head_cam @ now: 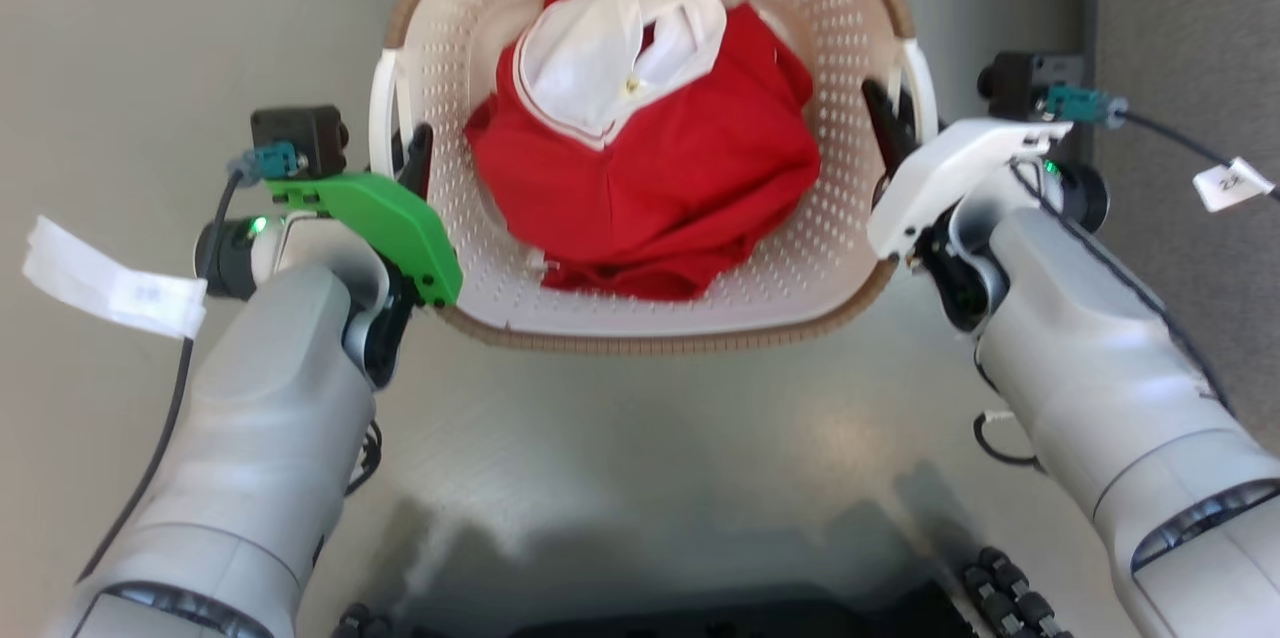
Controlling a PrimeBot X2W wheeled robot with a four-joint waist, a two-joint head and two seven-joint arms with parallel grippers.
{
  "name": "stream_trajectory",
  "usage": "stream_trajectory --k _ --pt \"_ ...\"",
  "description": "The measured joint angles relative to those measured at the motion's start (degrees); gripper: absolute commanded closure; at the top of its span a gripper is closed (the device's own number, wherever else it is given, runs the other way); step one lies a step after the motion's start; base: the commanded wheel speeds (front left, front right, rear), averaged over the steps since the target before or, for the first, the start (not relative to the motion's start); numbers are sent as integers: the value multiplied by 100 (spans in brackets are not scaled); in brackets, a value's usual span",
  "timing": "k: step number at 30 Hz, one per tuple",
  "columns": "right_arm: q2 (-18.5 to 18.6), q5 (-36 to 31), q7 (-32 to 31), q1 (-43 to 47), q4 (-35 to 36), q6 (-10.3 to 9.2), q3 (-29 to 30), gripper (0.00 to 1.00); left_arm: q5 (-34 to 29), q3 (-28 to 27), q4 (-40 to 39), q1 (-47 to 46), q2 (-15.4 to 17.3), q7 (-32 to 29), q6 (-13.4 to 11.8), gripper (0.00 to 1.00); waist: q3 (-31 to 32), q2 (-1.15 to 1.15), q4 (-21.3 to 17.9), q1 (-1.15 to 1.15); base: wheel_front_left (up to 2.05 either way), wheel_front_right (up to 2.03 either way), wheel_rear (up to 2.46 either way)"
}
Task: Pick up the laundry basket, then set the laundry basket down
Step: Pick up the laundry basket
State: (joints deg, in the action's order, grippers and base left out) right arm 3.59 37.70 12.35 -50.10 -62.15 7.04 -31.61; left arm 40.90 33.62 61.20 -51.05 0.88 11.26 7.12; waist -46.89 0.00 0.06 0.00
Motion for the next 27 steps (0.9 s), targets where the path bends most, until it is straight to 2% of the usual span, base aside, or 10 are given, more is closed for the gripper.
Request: stream_trajectory --k 27 --pt "-22 886 -949 1095 -178 -2 -723 100 828 713 291 1164 -1 -577 0 100 2142 0 -76 0 0 0 0"
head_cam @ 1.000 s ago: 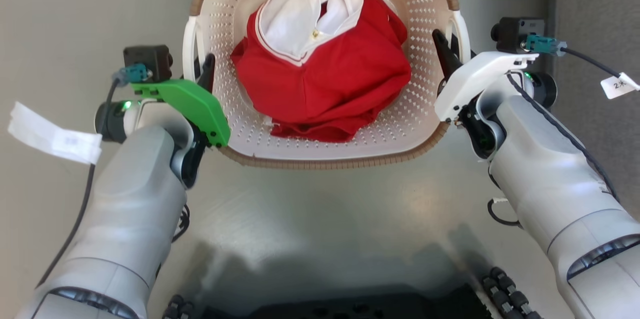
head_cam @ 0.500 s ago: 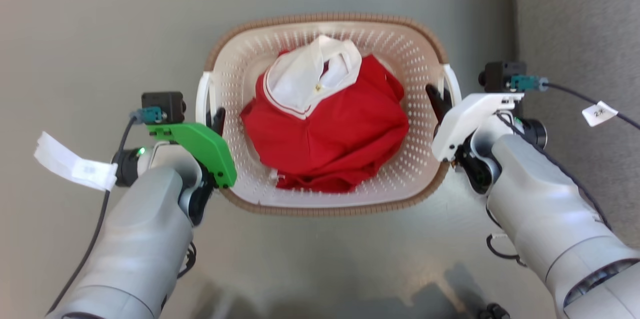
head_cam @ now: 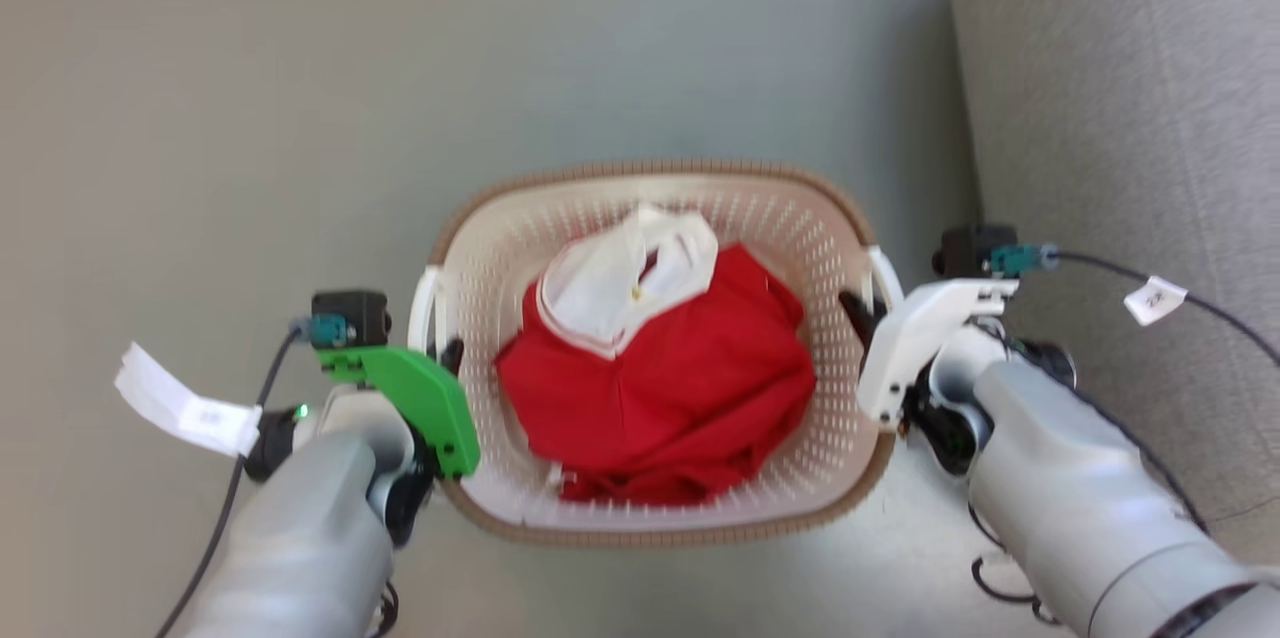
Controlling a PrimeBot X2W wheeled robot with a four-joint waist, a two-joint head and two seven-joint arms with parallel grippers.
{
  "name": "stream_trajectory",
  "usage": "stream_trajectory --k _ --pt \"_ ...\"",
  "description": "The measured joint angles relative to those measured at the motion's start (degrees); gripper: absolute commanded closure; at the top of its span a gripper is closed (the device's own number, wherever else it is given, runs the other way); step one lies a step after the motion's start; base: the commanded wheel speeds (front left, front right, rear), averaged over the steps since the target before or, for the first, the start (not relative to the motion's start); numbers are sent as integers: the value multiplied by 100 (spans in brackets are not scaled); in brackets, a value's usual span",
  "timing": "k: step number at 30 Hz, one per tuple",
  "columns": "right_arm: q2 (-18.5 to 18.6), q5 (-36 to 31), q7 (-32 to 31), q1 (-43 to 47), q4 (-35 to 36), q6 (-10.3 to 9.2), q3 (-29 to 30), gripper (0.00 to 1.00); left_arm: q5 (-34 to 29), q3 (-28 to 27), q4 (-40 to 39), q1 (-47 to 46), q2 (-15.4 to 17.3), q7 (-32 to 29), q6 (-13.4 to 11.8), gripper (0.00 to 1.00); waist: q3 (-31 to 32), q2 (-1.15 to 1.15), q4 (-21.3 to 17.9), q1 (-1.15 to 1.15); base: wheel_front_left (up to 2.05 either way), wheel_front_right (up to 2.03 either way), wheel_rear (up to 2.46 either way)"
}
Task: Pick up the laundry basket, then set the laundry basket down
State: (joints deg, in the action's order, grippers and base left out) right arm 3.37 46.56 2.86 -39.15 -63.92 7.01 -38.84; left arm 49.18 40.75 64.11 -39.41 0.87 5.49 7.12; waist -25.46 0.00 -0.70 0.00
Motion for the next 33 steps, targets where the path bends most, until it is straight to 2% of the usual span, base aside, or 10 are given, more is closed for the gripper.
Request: stream_trajectory --k 21,33 --pt "-5 598 -614 942 86 -56 -544 100 445 287 208 919 -5 -503 20 100 1675 0 -115 0 0 0 0" --pt "15 792 -899 1064 76 -59 -695 100 671 403 211 1039 -1 -799 -16 100 2164 0 -200 0 0 0 0"
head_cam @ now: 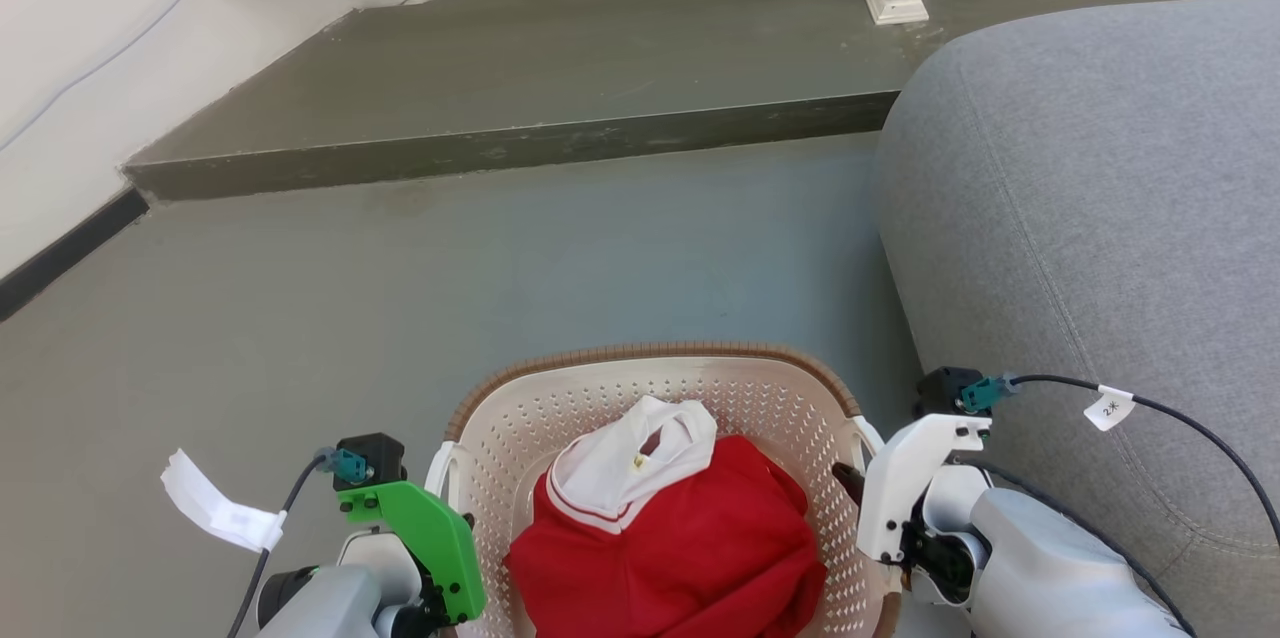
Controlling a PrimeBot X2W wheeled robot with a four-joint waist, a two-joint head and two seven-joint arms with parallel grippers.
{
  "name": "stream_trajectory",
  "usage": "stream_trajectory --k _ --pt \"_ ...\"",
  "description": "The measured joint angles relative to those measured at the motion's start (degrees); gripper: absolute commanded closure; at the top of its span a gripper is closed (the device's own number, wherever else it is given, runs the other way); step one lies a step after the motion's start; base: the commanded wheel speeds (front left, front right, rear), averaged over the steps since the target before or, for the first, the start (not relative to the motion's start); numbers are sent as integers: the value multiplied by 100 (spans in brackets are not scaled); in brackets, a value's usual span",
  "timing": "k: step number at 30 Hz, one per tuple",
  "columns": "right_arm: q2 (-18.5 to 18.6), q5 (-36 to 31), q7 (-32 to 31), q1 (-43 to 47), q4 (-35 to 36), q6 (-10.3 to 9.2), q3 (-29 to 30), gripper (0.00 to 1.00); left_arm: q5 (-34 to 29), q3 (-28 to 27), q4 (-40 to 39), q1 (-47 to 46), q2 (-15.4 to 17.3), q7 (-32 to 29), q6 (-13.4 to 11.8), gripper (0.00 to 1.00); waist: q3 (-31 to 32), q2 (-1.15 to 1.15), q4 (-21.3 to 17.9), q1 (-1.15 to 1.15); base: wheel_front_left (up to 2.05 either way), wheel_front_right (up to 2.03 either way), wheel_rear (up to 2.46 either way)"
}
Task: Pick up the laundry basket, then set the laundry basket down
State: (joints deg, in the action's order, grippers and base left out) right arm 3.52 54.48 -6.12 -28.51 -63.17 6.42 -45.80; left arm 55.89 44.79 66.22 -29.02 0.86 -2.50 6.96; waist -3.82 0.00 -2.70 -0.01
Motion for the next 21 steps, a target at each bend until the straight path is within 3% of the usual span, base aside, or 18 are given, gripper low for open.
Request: stream_trajectory --k 21 --pt "9 201 -125 0 -24 -8 -194 100 190 185 -57 20 3 -156 -176 100 67 0 -27 0 0 0 0"
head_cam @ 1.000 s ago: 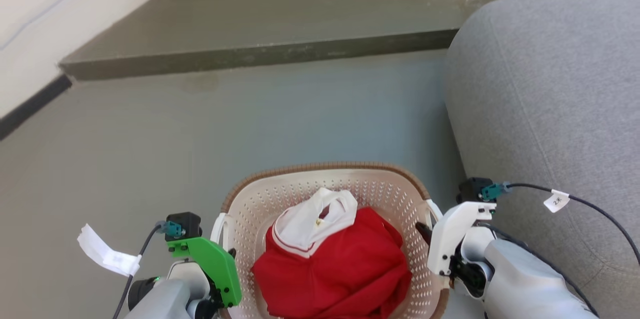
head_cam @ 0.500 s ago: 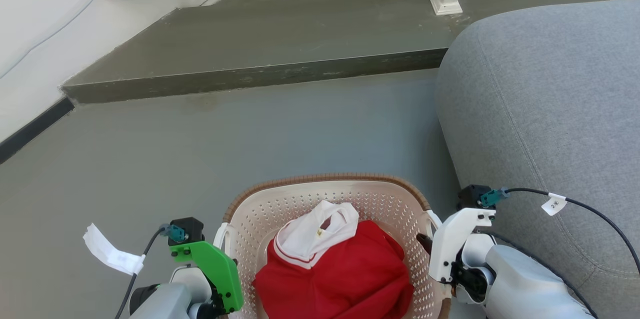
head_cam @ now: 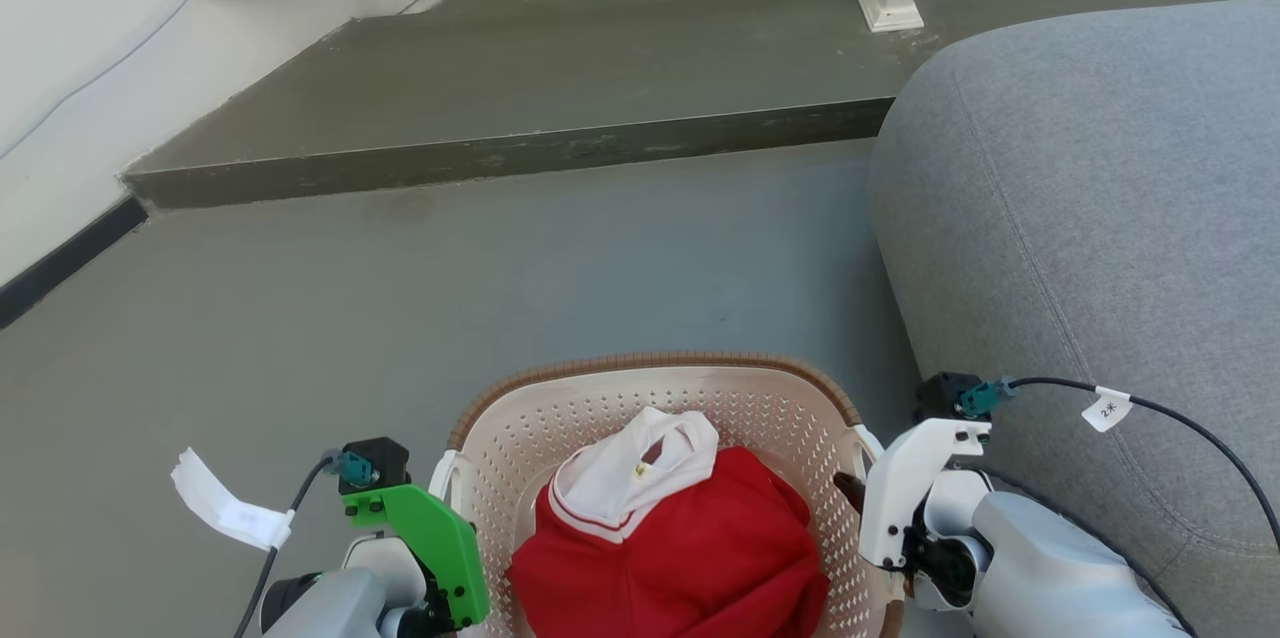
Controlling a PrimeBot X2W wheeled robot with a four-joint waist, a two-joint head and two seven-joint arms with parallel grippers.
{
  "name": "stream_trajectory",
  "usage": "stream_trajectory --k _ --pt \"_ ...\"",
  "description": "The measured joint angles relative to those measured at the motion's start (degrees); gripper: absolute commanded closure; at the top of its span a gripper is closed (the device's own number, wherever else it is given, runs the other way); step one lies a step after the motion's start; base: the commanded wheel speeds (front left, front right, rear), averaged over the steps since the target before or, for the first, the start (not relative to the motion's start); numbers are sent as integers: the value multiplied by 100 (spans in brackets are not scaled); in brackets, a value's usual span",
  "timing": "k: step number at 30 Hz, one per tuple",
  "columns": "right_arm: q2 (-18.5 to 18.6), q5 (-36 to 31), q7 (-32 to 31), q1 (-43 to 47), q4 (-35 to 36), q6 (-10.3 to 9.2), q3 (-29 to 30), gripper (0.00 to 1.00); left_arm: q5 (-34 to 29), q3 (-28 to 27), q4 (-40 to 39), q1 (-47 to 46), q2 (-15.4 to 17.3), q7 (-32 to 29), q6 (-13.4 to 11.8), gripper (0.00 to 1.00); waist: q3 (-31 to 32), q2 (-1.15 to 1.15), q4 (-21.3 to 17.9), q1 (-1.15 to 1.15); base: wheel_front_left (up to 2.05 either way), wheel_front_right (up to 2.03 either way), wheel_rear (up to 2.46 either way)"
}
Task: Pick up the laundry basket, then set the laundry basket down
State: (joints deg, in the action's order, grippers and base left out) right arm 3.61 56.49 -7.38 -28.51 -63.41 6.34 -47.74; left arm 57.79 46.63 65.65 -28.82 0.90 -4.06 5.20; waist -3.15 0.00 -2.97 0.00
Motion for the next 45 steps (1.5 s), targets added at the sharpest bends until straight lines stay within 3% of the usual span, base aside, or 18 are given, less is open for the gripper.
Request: stream_trajectory --k 27,45 --pt "21 207 -71 -66 -25 -40 -145 100 213 167 -99 -10 18 -90 -119 100 -254 0 0 0 0 0 0" --pt "44 202 403 -751 -19 -40 -136 100 248 156 -196 -606 47 431 -253 100 -1175 0 -25 0 0 0 0"
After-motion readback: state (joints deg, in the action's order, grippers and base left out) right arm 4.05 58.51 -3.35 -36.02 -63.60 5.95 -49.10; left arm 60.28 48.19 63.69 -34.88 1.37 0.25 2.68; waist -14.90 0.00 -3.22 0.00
